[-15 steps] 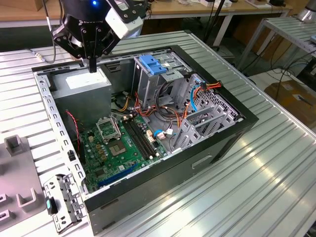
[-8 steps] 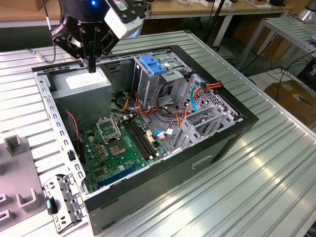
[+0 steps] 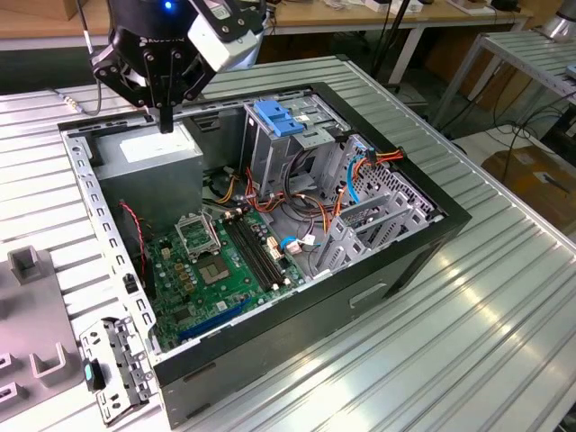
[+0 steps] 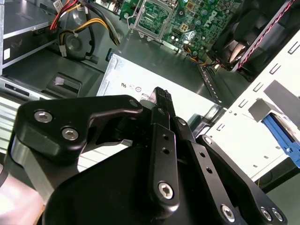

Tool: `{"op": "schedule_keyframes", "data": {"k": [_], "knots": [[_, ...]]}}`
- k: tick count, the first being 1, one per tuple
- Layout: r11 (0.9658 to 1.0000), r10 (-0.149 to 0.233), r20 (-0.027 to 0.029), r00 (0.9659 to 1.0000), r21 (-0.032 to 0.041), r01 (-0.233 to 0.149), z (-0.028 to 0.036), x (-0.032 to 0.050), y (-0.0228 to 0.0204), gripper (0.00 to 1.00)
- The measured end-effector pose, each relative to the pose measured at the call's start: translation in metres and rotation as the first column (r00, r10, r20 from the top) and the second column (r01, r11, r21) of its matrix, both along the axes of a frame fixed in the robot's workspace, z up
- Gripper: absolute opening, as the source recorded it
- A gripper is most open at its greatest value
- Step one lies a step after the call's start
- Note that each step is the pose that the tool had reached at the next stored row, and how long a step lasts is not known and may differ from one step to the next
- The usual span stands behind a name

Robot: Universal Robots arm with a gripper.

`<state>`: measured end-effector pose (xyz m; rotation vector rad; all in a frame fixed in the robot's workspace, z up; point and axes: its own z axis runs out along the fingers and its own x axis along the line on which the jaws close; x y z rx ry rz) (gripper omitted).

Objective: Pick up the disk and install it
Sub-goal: 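Reach for the disk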

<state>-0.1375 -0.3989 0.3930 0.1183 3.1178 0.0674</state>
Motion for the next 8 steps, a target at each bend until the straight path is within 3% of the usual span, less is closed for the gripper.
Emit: {"op": "schedule_keyframes", "data": {"k": [8], "knots": [[1.0,0.0,-0.0001,1.0,0.0,0.0,0.0,-0.0018,0.0,0.11]]}}
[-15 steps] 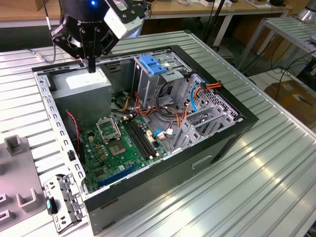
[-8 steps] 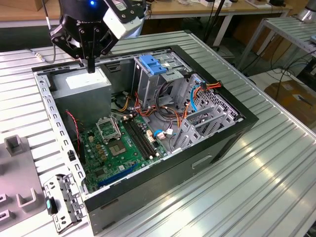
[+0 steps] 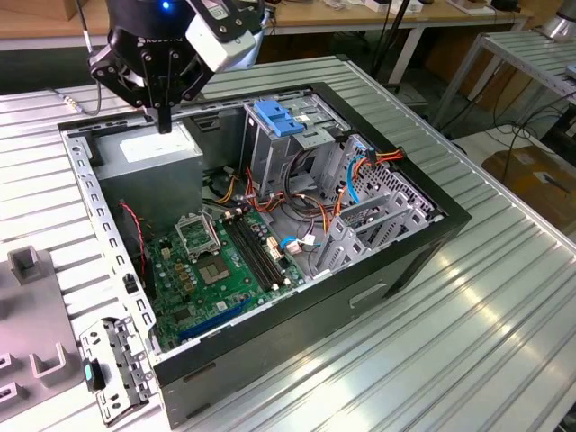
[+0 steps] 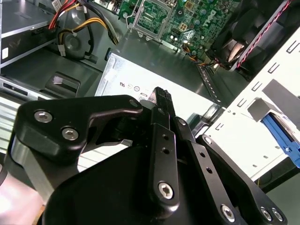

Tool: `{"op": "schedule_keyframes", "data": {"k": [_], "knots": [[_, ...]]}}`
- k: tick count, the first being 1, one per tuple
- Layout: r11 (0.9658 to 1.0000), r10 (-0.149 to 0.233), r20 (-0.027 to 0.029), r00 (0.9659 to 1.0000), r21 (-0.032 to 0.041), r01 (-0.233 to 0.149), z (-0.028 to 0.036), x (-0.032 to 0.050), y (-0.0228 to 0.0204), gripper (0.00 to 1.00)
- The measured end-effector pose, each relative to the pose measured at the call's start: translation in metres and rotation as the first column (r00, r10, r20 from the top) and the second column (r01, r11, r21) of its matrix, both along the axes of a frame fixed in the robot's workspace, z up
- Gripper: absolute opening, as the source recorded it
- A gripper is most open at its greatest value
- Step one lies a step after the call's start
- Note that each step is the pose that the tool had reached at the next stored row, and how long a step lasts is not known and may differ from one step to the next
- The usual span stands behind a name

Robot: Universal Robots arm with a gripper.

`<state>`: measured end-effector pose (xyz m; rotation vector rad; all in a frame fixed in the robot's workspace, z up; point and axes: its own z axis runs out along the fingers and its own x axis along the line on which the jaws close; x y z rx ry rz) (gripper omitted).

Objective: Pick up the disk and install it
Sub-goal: 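Reach for the disk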

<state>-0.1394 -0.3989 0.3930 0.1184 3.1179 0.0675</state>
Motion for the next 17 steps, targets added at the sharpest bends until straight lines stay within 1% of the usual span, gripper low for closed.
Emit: {"op": "schedule_keyframes", "data": {"k": [17], "knots": [[1.0,0.0,-0.0007,1.0,0.0,0.0,0.0,-0.0046,0.0,0.11]]}}
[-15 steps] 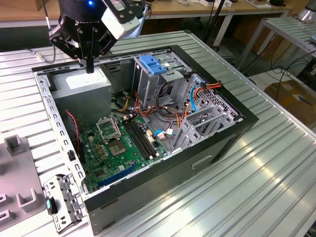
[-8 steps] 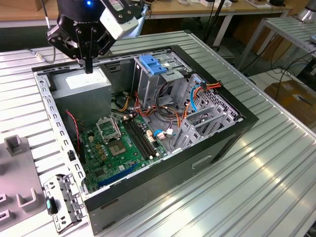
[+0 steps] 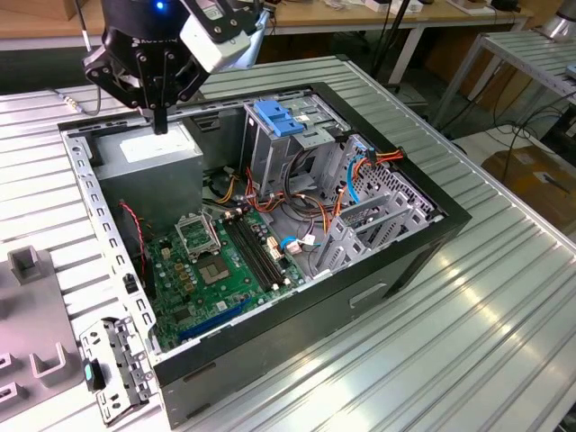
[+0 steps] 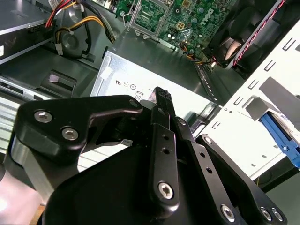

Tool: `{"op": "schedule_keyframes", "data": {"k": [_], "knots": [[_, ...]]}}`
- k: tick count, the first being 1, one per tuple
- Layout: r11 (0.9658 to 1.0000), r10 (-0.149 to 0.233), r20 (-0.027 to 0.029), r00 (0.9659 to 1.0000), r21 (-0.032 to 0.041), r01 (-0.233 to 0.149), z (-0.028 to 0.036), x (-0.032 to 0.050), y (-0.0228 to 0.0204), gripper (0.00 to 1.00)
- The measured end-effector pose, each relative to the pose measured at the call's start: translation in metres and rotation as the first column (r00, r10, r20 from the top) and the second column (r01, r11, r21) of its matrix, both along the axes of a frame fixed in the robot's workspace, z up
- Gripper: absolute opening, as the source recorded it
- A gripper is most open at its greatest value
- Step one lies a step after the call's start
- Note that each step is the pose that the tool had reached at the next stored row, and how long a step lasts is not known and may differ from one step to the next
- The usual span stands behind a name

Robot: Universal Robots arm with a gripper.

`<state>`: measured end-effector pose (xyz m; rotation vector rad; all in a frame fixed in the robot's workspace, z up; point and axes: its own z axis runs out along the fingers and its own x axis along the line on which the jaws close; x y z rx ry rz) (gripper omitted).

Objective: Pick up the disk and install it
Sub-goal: 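Reach for the disk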

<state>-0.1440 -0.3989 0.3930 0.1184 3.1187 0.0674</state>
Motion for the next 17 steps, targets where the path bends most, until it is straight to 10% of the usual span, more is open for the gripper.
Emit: {"op": "schedule_keyframes", "data": {"k": [17], "knots": [[1.0,0.0,-0.0008,1.0,0.0,0.0,-0.0001,-0.0059,0.0,0.11]]}}
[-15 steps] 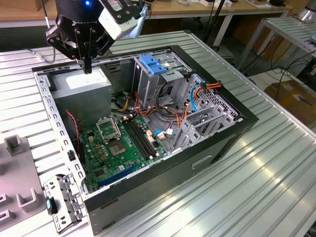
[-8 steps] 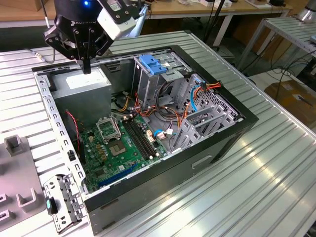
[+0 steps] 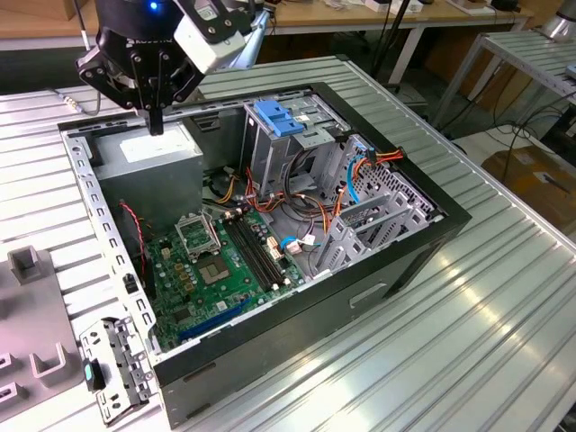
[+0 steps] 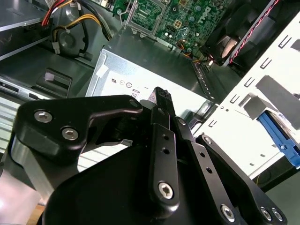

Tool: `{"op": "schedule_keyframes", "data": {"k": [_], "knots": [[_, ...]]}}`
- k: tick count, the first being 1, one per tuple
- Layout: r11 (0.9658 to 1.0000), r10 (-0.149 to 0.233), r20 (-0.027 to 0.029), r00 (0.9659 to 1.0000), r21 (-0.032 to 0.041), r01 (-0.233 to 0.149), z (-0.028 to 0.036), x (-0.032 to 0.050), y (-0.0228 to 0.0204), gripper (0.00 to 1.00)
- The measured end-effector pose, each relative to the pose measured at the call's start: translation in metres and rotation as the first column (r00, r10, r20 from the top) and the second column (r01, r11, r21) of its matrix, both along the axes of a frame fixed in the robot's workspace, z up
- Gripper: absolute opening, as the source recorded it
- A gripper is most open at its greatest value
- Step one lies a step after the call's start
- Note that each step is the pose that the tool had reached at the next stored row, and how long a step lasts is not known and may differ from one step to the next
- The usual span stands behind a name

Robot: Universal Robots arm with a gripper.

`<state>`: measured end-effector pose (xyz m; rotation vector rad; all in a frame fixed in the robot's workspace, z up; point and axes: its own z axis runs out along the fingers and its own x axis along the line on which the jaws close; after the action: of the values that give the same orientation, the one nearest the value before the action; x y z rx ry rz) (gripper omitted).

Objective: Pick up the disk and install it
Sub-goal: 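Reach for the disk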

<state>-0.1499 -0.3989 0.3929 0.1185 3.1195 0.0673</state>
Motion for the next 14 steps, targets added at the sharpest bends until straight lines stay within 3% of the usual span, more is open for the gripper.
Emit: {"op": "schedule_keyframes", "data": {"k": [14], "knots": [[1.0,0.0,-0.0008,1.0,0.0,0.0,-0.0002,-0.0079,0.0,0.11]]}}
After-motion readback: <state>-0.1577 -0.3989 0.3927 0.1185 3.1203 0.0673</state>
